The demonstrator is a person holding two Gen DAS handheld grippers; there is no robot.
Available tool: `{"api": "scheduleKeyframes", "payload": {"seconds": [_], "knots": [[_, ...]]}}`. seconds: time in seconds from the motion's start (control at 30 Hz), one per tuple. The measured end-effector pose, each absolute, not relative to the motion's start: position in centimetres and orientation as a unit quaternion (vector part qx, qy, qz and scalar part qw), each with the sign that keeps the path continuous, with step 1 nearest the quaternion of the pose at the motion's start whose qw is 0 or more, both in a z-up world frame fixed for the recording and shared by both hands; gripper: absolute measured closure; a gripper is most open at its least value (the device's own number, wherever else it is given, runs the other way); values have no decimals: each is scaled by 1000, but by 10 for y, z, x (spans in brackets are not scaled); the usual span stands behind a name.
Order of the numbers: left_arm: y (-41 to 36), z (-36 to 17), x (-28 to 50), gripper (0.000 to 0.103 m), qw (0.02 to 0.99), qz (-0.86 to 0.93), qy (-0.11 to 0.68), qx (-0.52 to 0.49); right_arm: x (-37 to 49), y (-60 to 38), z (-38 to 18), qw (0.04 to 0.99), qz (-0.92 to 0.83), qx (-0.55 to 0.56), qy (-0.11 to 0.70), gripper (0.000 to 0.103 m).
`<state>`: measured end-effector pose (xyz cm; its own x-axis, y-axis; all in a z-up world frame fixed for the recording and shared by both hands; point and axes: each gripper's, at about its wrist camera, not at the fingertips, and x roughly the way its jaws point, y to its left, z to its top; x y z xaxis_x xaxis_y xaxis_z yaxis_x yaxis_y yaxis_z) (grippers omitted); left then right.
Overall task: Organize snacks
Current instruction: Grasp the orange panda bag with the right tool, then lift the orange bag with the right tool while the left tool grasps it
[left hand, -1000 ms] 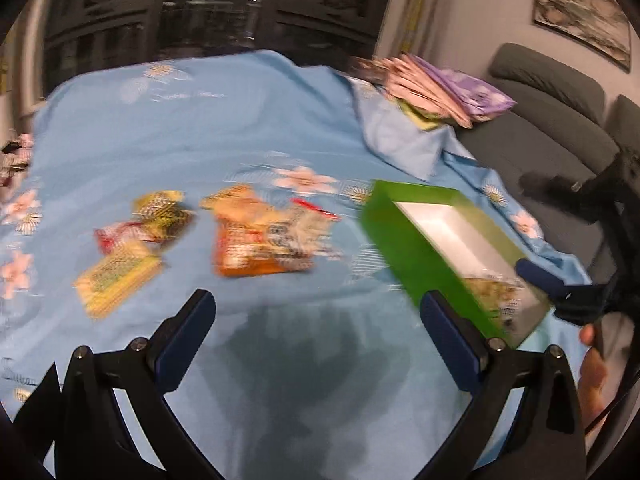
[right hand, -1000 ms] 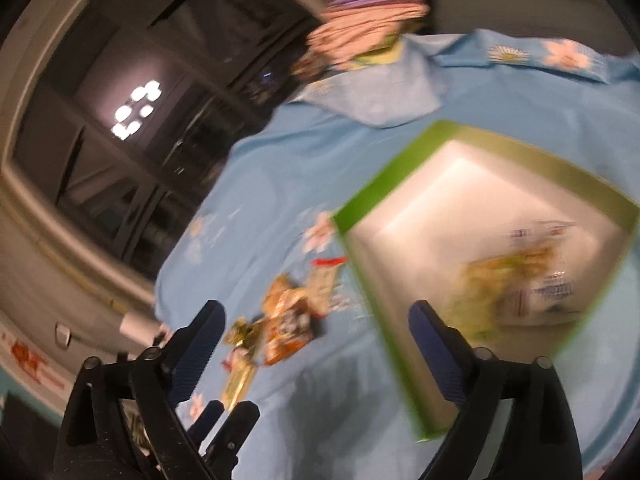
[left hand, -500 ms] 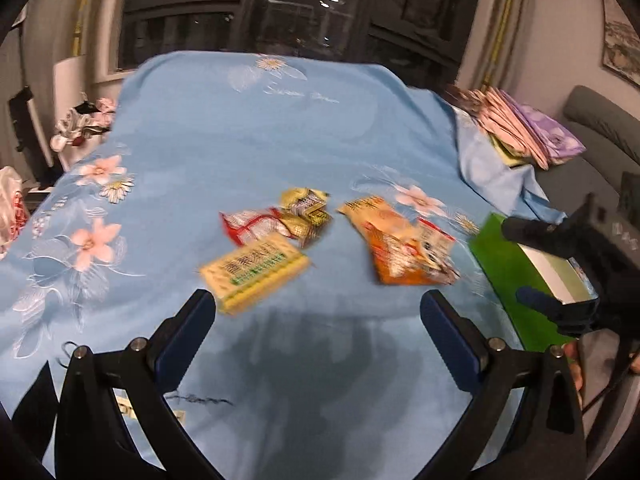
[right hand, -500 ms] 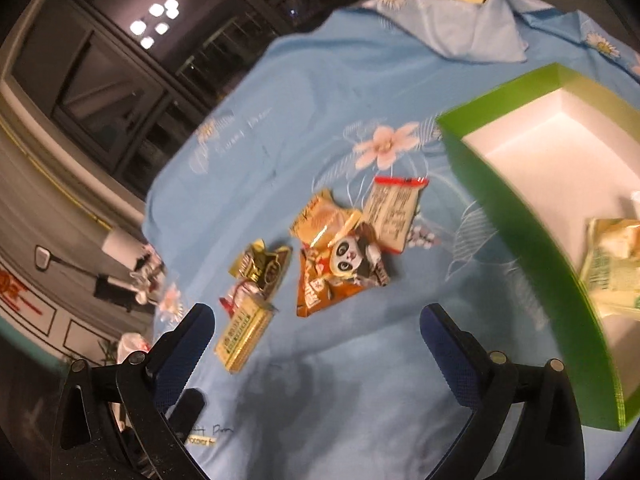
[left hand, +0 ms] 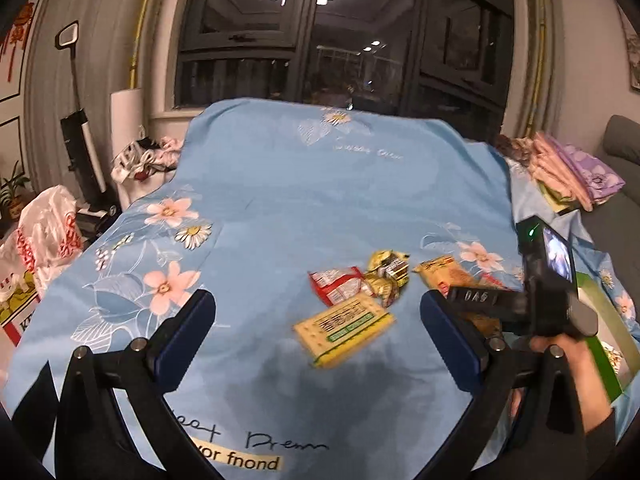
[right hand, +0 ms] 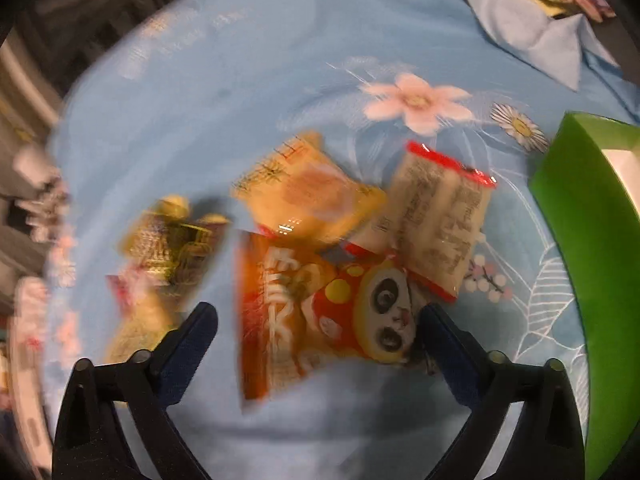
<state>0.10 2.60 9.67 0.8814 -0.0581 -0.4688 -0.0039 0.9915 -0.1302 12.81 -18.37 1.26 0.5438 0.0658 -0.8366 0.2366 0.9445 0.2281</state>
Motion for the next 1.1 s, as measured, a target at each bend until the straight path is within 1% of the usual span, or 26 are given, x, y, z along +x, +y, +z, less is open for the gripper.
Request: {"api": "scheduleKeyframes", "payload": {"seconds": [0.03, 0.07, 0.1, 0.13, 0.27, 0.3, 0.5, 0.57, 0.73, 0.83, 0.9, 1.0, 1.1], "knots": [[27, 95, 4, 0, 966, -12, 252, -61, 128, -181, 9, 868, -57, 142, 472, 24], [27, 93, 6, 0, 965, -12, 256, -59, 130, -177, 6, 871, -67, 111, 475, 32], [27, 91, 8, 0, 964, -11, 260, -57, 131, -172, 5, 871, -69, 88, 478, 33], [27, 90, 9, 0, 963, -9, 263, -56, 129, -171, 7, 875, -66, 90, 472, 35], [31, 88, 9, 0, 959, -24, 274, -74, 112, -177, 22, 874, 2, 153, 461, 41], [31, 88, 9, 0, 958, -26, 276, -77, 108, -177, 25, 873, 12, 158, 462, 45], [33, 88, 5, 0, 956, -42, 281, -69, 51, -175, 63, 886, 58, 164, 429, 46], [37, 85, 5, 0, 953, -46, 291, -74, 32, -173, 66, 887, 71, 158, 427, 46], [42, 79, 8, 0, 944, -53, 313, -90, -12, -172, 46, 868, 70, 164, 464, 46], [40, 77, 9, 0, 942, -44, 319, -94, -21, -167, 27, 858, 32, 132, 496, 45], [38, 74, 13, 0, 936, -57, 332, -104, -27, -165, 22, 848, 39, 137, 511, 44], [31, 71, 15, 0, 929, -78, 346, -105, -30, -173, 27, 836, 64, 187, 512, 37], [21, 72, 14, 0, 926, -97, 354, -84, -41, -189, 45, 840, 89, 240, 478, 28]]}}
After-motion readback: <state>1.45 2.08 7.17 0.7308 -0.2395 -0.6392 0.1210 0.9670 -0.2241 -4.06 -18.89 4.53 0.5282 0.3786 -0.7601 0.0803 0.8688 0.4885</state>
